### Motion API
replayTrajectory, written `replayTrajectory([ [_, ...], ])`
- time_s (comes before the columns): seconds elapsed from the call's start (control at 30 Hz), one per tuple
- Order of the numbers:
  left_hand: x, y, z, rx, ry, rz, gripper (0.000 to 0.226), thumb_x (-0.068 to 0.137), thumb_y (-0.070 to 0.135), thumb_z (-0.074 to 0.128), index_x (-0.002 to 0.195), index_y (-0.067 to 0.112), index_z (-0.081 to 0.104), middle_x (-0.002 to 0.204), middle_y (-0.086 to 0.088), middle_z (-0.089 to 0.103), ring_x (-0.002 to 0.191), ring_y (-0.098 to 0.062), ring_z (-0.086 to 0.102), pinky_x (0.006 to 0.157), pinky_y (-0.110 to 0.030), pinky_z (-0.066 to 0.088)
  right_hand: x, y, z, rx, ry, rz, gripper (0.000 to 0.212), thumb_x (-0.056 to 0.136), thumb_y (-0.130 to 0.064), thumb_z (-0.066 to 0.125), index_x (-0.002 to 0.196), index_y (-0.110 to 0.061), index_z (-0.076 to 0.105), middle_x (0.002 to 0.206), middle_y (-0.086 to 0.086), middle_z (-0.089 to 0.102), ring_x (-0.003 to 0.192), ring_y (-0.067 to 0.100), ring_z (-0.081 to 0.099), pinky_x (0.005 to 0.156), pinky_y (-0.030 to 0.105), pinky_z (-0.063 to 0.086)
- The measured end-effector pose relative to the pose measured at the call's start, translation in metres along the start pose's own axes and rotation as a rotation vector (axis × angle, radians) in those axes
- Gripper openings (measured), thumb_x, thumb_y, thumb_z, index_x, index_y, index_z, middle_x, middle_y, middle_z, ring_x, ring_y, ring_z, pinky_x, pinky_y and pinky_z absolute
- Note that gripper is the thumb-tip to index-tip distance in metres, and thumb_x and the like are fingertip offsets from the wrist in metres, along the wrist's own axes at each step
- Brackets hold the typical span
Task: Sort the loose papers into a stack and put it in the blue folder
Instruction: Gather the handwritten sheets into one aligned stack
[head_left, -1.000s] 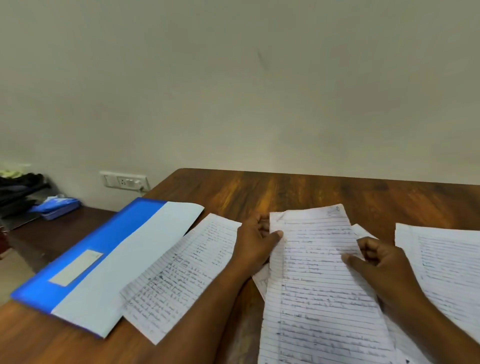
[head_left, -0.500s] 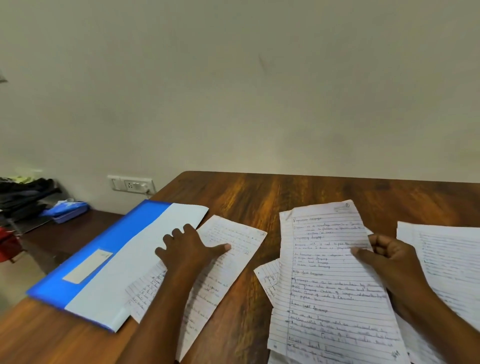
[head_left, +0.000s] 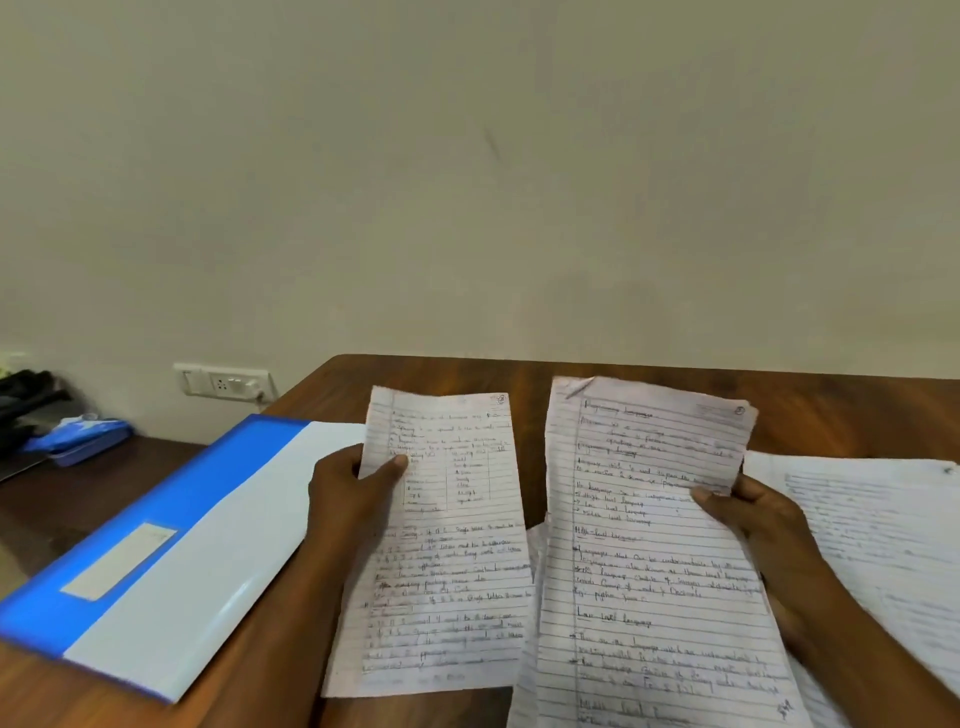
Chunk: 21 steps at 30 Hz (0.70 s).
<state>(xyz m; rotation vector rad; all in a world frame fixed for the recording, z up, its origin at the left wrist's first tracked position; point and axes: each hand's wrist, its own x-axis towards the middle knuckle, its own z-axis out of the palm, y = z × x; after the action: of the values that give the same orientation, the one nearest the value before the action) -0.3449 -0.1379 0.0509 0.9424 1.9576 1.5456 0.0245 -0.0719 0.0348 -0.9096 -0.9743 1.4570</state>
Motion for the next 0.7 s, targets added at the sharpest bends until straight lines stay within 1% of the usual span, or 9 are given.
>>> replayTrajectory([
  [0.07, 0.0, 0.002, 0.008, -0.116, -0.027, -0.007, 0.012, 0.097, 0.026, 0.075, 0.106, 0.018, 0.078, 0.091, 0.001, 0.082, 0.081, -0.021, 0.08, 0.085, -0.049, 0.065, 0.001, -0.001, -0.001, 0.064, -0.027, 0.036, 0.032, 0.09, 0.0, 0.065, 0.12, -0.008, 0.073, 0.113, 0.016, 0.078, 0.094, 0.032, 0.079, 0.066, 0.035, 0.065],
  [0.13, 0.0, 0.005, 0.015, -0.169, -0.055, 0.017, 0.017, 0.097, 0.023, 0.075, 0.112, 0.016, 0.076, 0.096, 0.0, 0.082, 0.084, -0.022, 0.081, 0.086, -0.05, 0.064, 0.002, -0.002, -0.001, 0.129, -0.055, 0.061, 0.04, 0.086, -0.003, 0.064, 0.126, -0.008, 0.071, 0.12, 0.019, 0.076, 0.102, 0.036, 0.077, 0.071, 0.039, 0.066],
  [0.2, 0.001, 0.012, 0.018, -0.228, -0.053, 0.081, 0.021, 0.095, 0.023, 0.077, 0.115, 0.015, 0.076, 0.099, -0.001, 0.082, 0.088, -0.022, 0.08, 0.086, -0.049, 0.064, 0.001, -0.003, -0.001, 0.175, -0.076, 0.062, 0.041, 0.085, -0.002, 0.062, 0.125, -0.007, 0.071, 0.12, 0.019, 0.076, 0.1, 0.035, 0.077, 0.069, 0.038, 0.066],
  [0.27, 0.003, 0.023, 0.017, -0.282, -0.02, 0.168, 0.024, 0.095, 0.025, 0.077, 0.117, 0.016, 0.076, 0.102, 0.0, 0.082, 0.091, -0.021, 0.079, 0.081, -0.041, 0.065, -0.001, -0.006, 0.001, 0.199, -0.093, 0.049, 0.04, 0.085, -0.001, 0.061, 0.124, -0.006, 0.071, 0.118, 0.019, 0.077, 0.098, 0.034, 0.078, 0.07, 0.039, 0.066],
  [0.37, 0.013, 0.044, 0.01, -0.3, 0.094, 0.337, 0.015, 0.096, 0.019, 0.076, 0.11, 0.015, 0.077, 0.095, 0.003, 0.08, 0.085, -0.013, 0.077, 0.065, -0.019, 0.058, -0.002, -0.007, 0.003, 0.216, -0.083, 0.045, 0.043, 0.083, -0.002, 0.061, 0.124, -0.005, 0.071, 0.118, 0.019, 0.076, 0.099, 0.034, 0.078, 0.077, 0.041, 0.066],
  [0.5, 0.026, 0.071, -0.002, -0.373, 0.224, 0.424, 0.013, 0.094, 0.015, 0.078, 0.107, 0.016, 0.076, 0.095, 0.008, 0.077, 0.08, -0.001, 0.073, 0.07, -0.02, 0.059, -0.001, -0.008, 0.003, 0.214, -0.06, 0.035, 0.042, 0.08, -0.002, 0.063, 0.121, -0.005, 0.072, 0.119, 0.021, 0.076, 0.096, 0.033, 0.078, 0.083, 0.042, 0.064],
  [0.57, 0.032, 0.077, -0.004, -0.409, 0.242, 0.424, 0.016, 0.094, 0.011, 0.077, 0.11, 0.014, 0.075, 0.095, 0.009, 0.075, 0.077, 0.004, 0.072, 0.07, -0.016, 0.059, -0.001, -0.008, 0.003, 0.23, -0.058, 0.033, 0.04, 0.08, -0.002, 0.063, 0.119, -0.006, 0.073, 0.118, 0.02, 0.076, 0.094, 0.032, 0.079, 0.082, 0.041, 0.064],
  [0.63, 0.035, 0.078, 0.0, -0.415, 0.203, 0.364, 0.015, 0.094, 0.01, 0.077, 0.108, 0.013, 0.075, 0.093, 0.007, 0.075, 0.082, -0.003, 0.074, 0.068, -0.019, 0.059, -0.001, -0.008, 0.002, 0.258, -0.053, 0.037, 0.035, 0.08, -0.003, 0.063, 0.112, -0.007, 0.078, 0.116, 0.018, 0.077, 0.094, 0.031, 0.079, 0.081, 0.041, 0.065],
  [0.7, 0.034, 0.075, 0.009, -0.339, 0.096, 0.296, 0.008, 0.094, 0.011, 0.076, 0.102, 0.015, 0.075, 0.089, 0.003, 0.075, 0.093, -0.02, 0.077, 0.067, -0.025, 0.057, -0.002, -0.008, 0.001, 0.3, -0.046, 0.035, 0.031, 0.08, -0.004, 0.063, 0.103, -0.01, 0.083, 0.118, 0.018, 0.077, 0.098, 0.031, 0.078, 0.085, 0.042, 0.064],
])
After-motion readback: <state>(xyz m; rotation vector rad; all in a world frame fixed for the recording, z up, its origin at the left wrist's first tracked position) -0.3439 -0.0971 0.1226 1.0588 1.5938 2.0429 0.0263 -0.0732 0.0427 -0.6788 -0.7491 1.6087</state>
